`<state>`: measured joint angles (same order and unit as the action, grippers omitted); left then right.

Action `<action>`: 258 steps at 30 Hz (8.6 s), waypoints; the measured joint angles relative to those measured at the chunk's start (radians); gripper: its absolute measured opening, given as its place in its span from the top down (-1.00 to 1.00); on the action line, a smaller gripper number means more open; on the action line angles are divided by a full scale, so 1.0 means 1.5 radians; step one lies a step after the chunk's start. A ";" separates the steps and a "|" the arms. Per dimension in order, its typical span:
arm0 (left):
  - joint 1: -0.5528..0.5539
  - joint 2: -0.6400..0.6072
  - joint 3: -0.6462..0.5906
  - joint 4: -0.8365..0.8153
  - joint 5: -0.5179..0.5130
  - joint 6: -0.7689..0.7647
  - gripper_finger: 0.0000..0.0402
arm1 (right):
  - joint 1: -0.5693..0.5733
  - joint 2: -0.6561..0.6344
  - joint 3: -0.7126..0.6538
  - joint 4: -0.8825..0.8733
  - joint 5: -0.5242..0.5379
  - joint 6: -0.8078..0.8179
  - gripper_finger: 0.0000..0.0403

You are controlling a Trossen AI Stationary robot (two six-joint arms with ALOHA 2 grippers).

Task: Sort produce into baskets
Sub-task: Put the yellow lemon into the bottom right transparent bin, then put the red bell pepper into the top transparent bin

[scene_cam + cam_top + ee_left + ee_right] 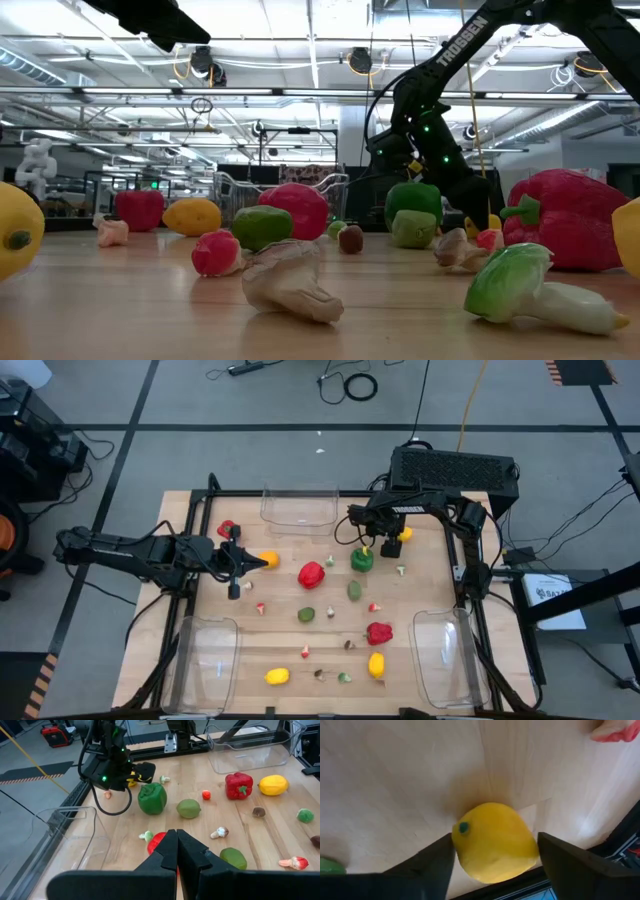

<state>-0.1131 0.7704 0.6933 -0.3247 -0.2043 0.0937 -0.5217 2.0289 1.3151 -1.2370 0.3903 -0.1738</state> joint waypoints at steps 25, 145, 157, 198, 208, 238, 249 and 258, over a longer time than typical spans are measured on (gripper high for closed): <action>0.000 0.000 0.000 0.000 -0.001 0.001 0.99 | 0.090 -0.196 0.000 -0.044 -0.075 0.162 0.00; 0.014 0.088 -0.042 0.061 -0.041 -0.234 0.99 | 0.922 -0.372 0.118 -0.222 0.003 1.254 -0.25; 0.028 0.088 -0.041 -0.023 -0.061 -0.234 0.36 | 0.770 -0.385 0.154 -0.136 0.578 0.885 -0.11; 0.315 0.109 0.038 -0.489 -0.245 -0.527 0.22 | 0.427 -0.263 0.067 0.339 0.311 0.275 -0.10; 0.390 0.111 -0.002 -0.449 -0.226 -0.496 0.22 | 0.428 -0.263 0.067 0.339 0.286 0.288 -0.10; 0.403 0.134 -0.075 -0.284 -0.246 -0.510 0.22 | 0.428 -0.263 0.067 0.329 0.277 0.295 -0.10; 0.403 0.141 -0.086 -0.259 -0.258 -0.505 0.22 | 0.428 -0.263 0.067 0.323 0.277 0.295 -0.10; 0.403 0.156 -0.096 -0.236 -0.278 -0.494 0.22 | 0.431 -0.263 0.067 0.318 0.277 0.299 -0.10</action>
<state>0.4908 1.0045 0.5495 -0.6785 -0.6210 -0.6468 0.1243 1.6341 1.4162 -0.7604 0.8059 0.2754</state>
